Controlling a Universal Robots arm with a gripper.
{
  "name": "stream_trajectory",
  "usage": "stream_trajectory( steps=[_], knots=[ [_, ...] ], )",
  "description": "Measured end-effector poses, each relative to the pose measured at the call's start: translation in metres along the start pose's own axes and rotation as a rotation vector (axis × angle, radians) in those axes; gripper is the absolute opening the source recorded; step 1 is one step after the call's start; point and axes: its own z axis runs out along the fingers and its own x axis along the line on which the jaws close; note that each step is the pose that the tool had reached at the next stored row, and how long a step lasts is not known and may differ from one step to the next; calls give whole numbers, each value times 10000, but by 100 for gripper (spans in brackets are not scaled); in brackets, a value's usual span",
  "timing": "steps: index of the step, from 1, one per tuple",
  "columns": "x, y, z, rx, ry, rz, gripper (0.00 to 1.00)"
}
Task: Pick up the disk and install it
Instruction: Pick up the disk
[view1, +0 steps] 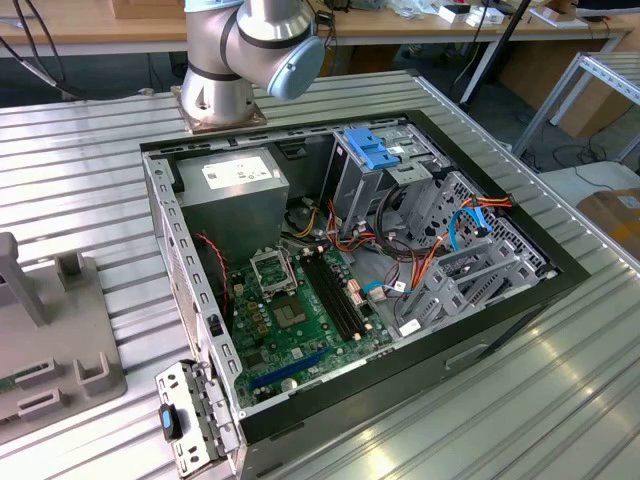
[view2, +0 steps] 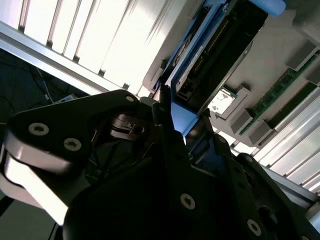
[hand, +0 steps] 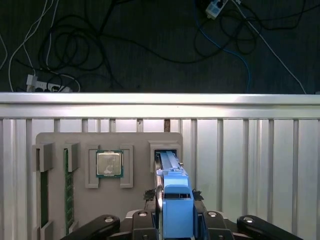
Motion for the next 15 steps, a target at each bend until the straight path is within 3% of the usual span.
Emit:
stream_trajectory(
  steps=[15],
  knots=[
    [-2, 0, -28, 2, 0, 1, 37]
  ],
)
